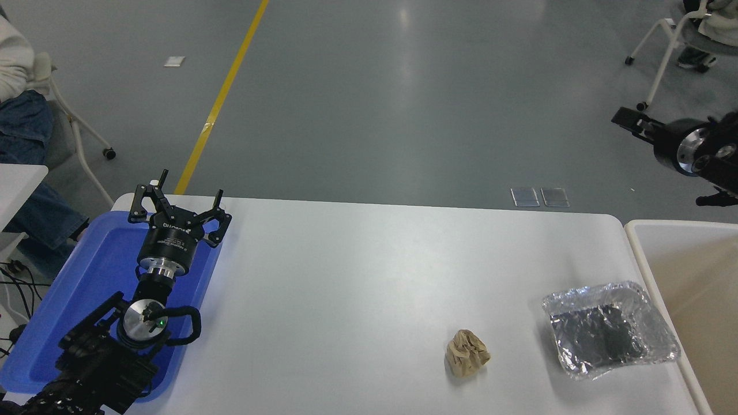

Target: Pick up paper cup place in dustbin

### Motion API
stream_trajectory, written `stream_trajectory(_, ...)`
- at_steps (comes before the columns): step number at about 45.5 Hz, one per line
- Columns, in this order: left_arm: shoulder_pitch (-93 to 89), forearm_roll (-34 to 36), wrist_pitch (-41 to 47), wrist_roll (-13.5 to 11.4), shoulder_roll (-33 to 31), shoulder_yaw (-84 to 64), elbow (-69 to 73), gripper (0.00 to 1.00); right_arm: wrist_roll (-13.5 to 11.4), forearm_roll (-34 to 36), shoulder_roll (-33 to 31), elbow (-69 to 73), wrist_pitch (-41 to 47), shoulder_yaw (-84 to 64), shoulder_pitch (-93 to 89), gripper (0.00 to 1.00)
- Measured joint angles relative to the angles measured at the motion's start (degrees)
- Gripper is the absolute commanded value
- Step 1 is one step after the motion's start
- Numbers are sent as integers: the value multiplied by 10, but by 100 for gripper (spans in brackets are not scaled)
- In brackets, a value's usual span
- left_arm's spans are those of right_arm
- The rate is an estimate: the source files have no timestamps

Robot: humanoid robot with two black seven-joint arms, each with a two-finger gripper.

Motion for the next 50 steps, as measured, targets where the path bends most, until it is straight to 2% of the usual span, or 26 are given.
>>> stream_trajectory(12,1,0,0,0,0,0,0,100,0,3,15,158,0,-120,157,100)
stream_trajectory(30,1,1,0,0,1,0,0,100,0,5,125,325,19,-246,334,100)
stream_trajectory(40,2,1,0,0,1,0,0,100,0,27,192,366,91,-266,394,100)
stream_trajectory(50,2,1,0,0,0,0,0,100,0,68,229,387,184,-279,428,100)
